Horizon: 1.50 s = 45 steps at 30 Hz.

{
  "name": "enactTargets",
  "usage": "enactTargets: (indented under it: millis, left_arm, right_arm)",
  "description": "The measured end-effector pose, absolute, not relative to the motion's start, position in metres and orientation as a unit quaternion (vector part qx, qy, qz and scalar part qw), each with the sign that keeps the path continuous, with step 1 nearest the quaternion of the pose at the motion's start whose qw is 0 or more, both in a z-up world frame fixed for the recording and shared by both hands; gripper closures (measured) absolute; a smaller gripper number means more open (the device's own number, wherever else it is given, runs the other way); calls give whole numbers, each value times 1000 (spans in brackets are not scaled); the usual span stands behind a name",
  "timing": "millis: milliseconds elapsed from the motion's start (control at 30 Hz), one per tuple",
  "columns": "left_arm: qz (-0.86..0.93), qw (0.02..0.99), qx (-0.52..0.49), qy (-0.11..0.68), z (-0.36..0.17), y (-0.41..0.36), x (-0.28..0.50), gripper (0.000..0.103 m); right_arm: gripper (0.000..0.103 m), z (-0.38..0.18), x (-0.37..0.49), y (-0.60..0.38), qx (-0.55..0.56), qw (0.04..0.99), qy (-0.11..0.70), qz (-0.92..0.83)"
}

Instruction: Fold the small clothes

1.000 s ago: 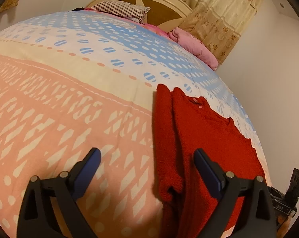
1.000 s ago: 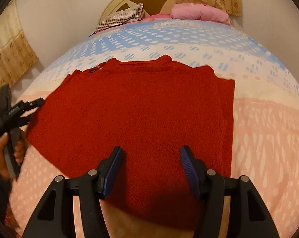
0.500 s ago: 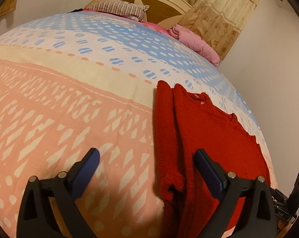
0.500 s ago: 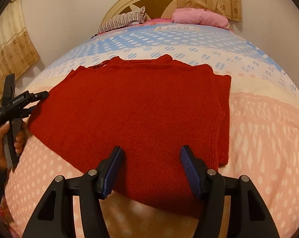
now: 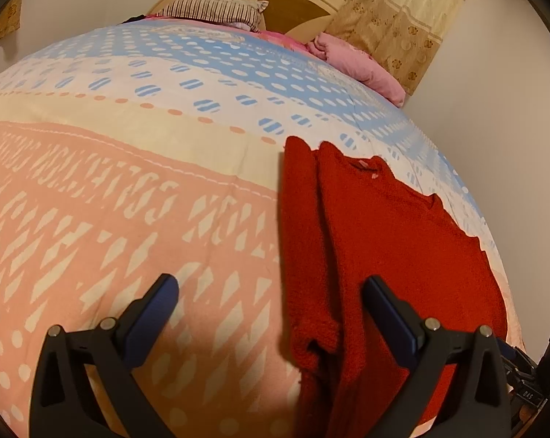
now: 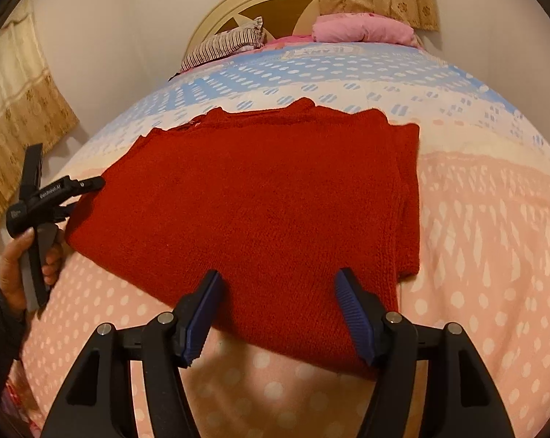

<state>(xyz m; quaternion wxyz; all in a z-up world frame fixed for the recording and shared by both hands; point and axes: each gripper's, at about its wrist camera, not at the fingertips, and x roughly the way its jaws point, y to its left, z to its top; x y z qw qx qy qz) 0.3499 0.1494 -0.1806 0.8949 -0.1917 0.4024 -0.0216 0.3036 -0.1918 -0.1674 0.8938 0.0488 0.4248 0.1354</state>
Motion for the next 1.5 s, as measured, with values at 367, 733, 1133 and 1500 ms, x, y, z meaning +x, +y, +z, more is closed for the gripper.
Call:
enactTargets:
  millis: [367, 733, 1133, 1500]
  left_arm:
    - [-16, 897, -145, 417, -174, 143, 363, 0]
    - [-32, 902, -97, 419, -174, 146, 399, 0]
    - [-25, 901, -80, 425, -177, 140, 405, 0]
    - [-33, 911, -112, 395, -170, 151, 398, 0]
  right_arm:
    - [35, -164, 298, -176, 1, 896, 428, 115]
    - [34, -137, 288, -93, -94, 899, 399, 158]
    - [34, -148, 284, 24, -198, 883, 363, 221]
    - [34, -167, 284, 76, -241, 871, 361, 231]
